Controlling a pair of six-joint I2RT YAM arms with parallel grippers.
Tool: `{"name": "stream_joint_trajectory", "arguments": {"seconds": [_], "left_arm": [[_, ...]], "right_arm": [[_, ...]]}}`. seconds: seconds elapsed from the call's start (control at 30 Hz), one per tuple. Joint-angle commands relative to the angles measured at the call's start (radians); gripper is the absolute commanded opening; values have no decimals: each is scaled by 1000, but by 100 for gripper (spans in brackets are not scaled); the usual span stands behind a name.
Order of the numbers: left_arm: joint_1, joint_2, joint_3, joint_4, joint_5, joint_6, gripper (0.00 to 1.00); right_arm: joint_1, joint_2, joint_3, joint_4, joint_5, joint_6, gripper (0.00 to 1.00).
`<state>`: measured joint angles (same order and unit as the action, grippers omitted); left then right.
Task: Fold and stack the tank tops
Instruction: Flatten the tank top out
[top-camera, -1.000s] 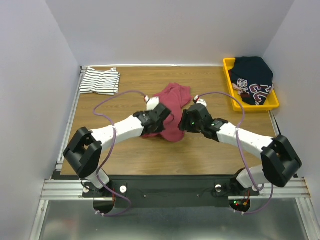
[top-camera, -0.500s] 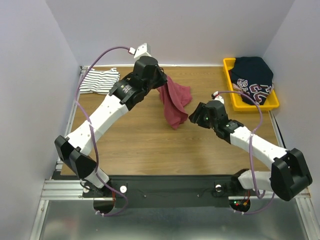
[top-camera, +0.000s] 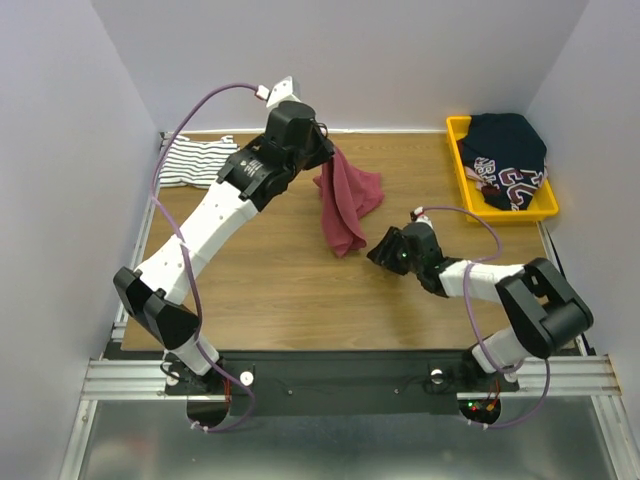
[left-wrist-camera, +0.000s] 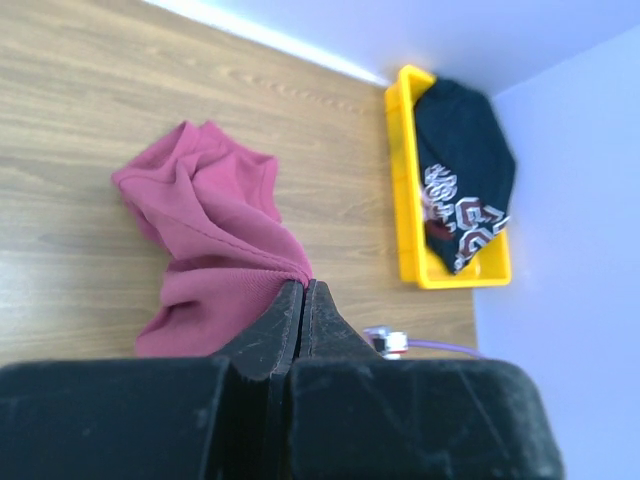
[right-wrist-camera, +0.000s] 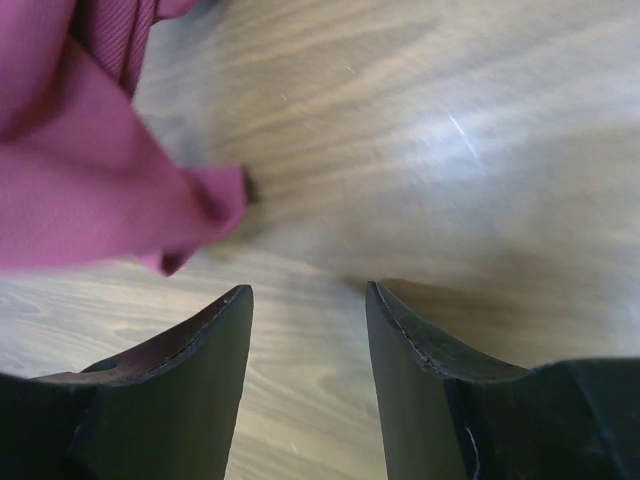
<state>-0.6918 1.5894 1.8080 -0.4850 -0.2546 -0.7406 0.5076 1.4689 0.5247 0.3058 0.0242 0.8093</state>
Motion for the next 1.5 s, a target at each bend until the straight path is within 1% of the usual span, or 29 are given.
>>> {"name": "stream_joint_trajectory", "arguments": {"seconds": [0.0, 0.17, 0.3, 0.37, 0.4, 0.57, 0.6, 0.73, 0.97, 1.07, 1.33, 1.47], "left_arm": [[5, -9, 109, 14, -8, 12, 0], [5, 15, 169, -7, 0, 20, 0], [5, 27, 200, -12, 6, 18, 0], [5, 27, 205, -14, 6, 20, 0], [6, 30, 209, -13, 6, 20, 0], [6, 32, 217, -10, 15, 7, 0], [5, 37, 221, -10, 18, 7, 0], [6, 50, 247, -21, 23, 6, 0], [6, 60, 264, -21, 41, 1, 0], [5, 64, 284, -23, 46, 0, 0], [-3, 83, 313, -24, 54, -19, 0], [-14, 86, 318, -9, 54, -45, 0]], "right_arm": [[16, 63, 41, 197, -18, 24, 55], [23, 134, 58, 257, -13, 59, 56], [45, 156, 41, 364, -18, 93, 56], [66, 163, 35, 397, -20, 102, 56], [81, 169, 31, 447, -20, 111, 56], [143, 205, 28, 571, 5, 102, 56], [166, 212, 28, 617, 9, 94, 56], [206, 243, 20, 687, 42, 68, 59], [216, 317, 24, 734, 103, 30, 61], [217, 349, -5, 814, 126, 36, 61], [216, 413, -9, 943, 134, 96, 61], [216, 413, -34, 1009, 175, 129, 60]]}}
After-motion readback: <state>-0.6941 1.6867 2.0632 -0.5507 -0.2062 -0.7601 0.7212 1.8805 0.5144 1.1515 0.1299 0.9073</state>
